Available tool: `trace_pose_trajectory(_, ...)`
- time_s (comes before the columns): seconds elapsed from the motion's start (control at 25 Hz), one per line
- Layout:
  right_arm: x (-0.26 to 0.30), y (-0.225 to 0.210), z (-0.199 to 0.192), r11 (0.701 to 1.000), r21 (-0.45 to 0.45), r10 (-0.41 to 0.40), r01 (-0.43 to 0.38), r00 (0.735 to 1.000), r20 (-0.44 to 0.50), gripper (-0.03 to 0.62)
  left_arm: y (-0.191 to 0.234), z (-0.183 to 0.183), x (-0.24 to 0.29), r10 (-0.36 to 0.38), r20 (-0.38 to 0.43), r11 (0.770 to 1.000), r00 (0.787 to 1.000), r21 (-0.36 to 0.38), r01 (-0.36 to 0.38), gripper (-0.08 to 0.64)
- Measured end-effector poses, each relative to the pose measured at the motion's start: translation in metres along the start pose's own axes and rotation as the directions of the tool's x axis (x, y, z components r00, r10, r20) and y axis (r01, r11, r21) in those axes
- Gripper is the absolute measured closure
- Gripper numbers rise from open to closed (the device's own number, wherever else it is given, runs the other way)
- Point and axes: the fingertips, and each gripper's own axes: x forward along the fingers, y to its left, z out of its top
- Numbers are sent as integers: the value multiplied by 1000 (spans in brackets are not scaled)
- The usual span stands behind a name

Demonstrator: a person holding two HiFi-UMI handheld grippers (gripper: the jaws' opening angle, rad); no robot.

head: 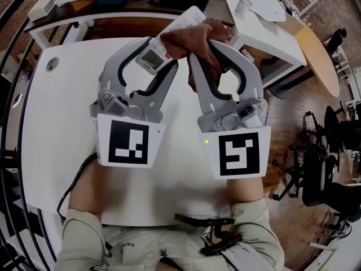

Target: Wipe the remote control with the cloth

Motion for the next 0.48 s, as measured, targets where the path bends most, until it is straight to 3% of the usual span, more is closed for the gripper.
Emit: trace_pose_trajectory(0.48, -3, 48, 8, 977, -94, 192, -193, 981, -16, 515, 9, -1, -2, 28, 4, 1000, 1000, -6, -28, 318)
